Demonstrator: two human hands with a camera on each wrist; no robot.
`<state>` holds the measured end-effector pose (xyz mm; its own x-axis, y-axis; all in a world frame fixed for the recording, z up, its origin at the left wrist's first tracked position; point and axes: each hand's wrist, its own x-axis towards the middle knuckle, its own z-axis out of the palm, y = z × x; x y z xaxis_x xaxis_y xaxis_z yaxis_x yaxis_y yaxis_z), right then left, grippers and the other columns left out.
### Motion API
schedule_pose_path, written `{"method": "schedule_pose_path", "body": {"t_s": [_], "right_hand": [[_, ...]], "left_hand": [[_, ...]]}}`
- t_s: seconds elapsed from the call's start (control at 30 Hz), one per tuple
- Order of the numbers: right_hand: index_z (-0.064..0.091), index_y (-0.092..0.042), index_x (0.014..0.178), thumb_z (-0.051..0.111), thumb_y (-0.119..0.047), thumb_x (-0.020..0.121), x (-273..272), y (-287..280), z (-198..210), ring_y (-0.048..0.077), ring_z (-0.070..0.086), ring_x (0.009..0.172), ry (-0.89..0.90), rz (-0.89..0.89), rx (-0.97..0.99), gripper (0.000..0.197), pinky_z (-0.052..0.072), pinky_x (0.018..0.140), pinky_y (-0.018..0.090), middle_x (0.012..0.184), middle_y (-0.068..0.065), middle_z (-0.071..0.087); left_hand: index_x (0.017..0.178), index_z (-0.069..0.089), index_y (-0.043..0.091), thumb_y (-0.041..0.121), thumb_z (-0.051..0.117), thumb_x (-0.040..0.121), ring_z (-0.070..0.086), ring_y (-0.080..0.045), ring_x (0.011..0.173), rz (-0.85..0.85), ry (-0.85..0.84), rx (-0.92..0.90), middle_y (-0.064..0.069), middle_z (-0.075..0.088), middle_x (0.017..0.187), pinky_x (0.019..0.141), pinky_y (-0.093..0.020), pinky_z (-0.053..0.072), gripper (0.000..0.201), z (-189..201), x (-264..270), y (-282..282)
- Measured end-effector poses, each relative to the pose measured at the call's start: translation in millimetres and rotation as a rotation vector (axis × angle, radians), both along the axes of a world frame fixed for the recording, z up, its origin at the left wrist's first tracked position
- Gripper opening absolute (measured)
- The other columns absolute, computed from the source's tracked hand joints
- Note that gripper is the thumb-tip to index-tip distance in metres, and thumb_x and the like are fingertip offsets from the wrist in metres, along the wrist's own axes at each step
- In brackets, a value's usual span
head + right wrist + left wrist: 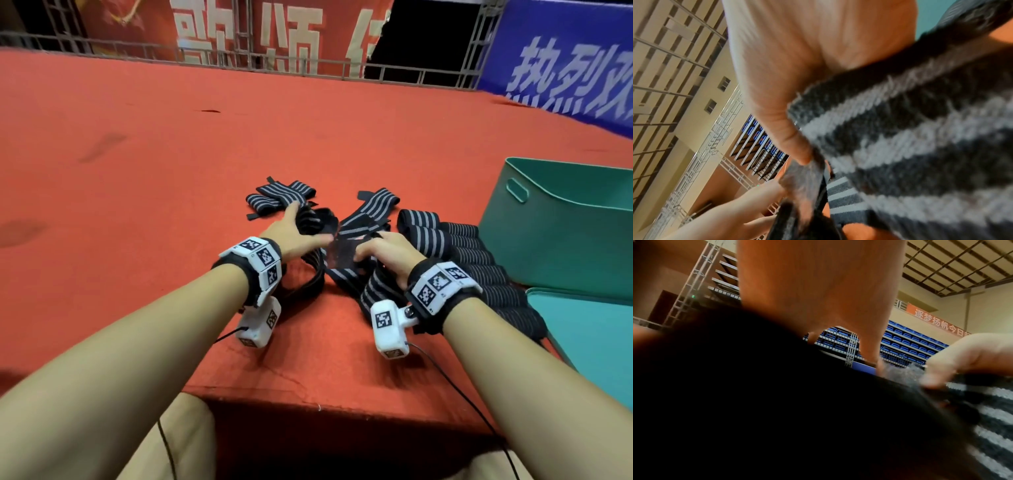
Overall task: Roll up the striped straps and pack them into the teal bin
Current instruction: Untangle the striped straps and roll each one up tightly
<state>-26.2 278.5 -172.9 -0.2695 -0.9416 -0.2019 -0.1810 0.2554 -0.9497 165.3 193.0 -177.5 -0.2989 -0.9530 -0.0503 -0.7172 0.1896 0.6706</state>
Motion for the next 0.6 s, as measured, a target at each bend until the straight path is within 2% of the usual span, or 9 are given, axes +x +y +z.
{"method": "schedule_pose_path", "body": {"t_s": [0.07,0.17,0.23,0.27,0.33,0.4,0.43,0.5,0.6], "right_hand": [[0.077,-0.002,0.094,0.082,0.002,0.072,-2.0,-1.2,-2.5,0.027,0.073,0.086,-0.029,-0.055,-0.046,0.023,0.059,0.079,0.038,0.095,0.013,0.078],[0.075,-0.009,0.098,0.087,-0.008,0.076,-5.9,-4.6,-8.2,0.020,0.073,0.092,-0.002,-0.107,-0.109,0.025,0.060,0.083,0.030,0.102,0.009,0.077],[0.072,-0.016,0.091,0.085,-0.009,0.081,-4.6,-7.5,-9.3,0.016,0.071,0.086,0.009,-0.120,-0.142,0.018,0.059,0.076,0.023,0.098,0.006,0.075],[0.071,-0.016,0.090,0.084,-0.010,0.082,-1.9,-8.8,-9.1,0.017,0.070,0.084,0.025,-0.117,-0.154,0.017,0.059,0.076,0.025,0.096,0.006,0.074],[0.070,-0.011,0.093,0.083,-0.013,0.084,4.6,-13.2,-11.0,0.018,0.068,0.083,0.083,-0.095,-0.169,0.016,0.058,0.080,0.029,0.092,0.007,0.072],[0.066,-0.012,0.089,0.081,-0.014,0.086,11.2,-18.0,-11.4,0.016,0.065,0.081,0.145,-0.025,-0.178,0.015,0.056,0.078,0.024,0.089,0.005,0.070],[0.064,-0.014,0.085,0.081,-0.015,0.086,15.7,-19.8,-10.9,0.018,0.064,0.082,0.153,0.017,-0.168,0.017,0.057,0.080,0.028,0.092,0.008,0.071],[0.063,-0.017,0.077,0.082,-0.016,0.085,22.5,-24.3,-11.0,0.023,0.065,0.086,0.129,0.079,-0.148,0.021,0.057,0.091,0.044,0.097,0.017,0.073],[0.062,-0.016,0.076,0.080,-0.013,0.086,31.5,-29.1,-13.1,0.024,0.066,0.087,0.101,0.113,-0.150,0.021,0.057,0.089,0.043,0.090,0.012,0.070]], "left_hand": [[0.163,0.009,0.028,0.033,0.076,0.086,0.053,-0.031,0.134,-0.035,-0.015,0.015,-0.010,0.049,0.154,0.107,-0.034,0.045,0.103,-10.6,-8.5,-4.9],[0.157,0.035,0.025,0.012,0.070,0.084,0.059,-0.026,0.127,0.011,0.085,-0.007,-0.005,0.057,0.146,0.105,-0.033,0.049,0.082,-25.8,-8.8,-11.7],[0.137,0.059,0.022,0.002,0.060,0.085,0.066,-0.032,0.114,0.082,0.122,-0.054,-0.009,0.066,0.131,0.092,-0.033,0.053,0.056,-27.6,-2.3,-9.0],[0.123,0.066,0.021,0.000,0.057,0.084,0.068,-0.034,0.107,0.118,0.172,-0.061,-0.012,0.069,0.122,0.086,-0.034,0.054,0.045,-27.8,1.1,-7.8],[0.095,0.069,0.022,-0.001,0.057,0.086,0.070,-0.032,0.092,0.161,0.339,-0.041,-0.011,0.072,0.103,0.078,-0.034,0.058,0.027,-26.4,9.9,-7.4],[0.077,0.068,0.022,-0.005,0.053,0.089,0.064,-0.022,0.066,0.176,0.451,-0.015,-0.008,0.068,0.077,0.057,-0.024,0.052,0.033,-22.6,19.4,-5.8],[0.072,0.068,0.023,-0.008,0.049,0.088,0.057,-0.020,0.057,0.150,0.483,0.006,-0.009,0.064,0.070,0.053,-0.022,0.045,0.040,-21.5,24.6,-4.8],[0.067,0.067,0.023,-0.015,0.037,0.080,0.045,-0.018,0.051,0.061,0.508,0.028,-0.013,0.055,0.067,0.051,-0.025,0.033,0.050,-15.9,35.4,0.8],[0.073,0.061,0.015,-0.023,0.026,0.068,0.035,-0.016,0.043,-0.034,0.496,0.109,-0.009,0.048,0.062,0.042,-0.021,0.024,0.052,-6.4,44.9,14.3]]}}
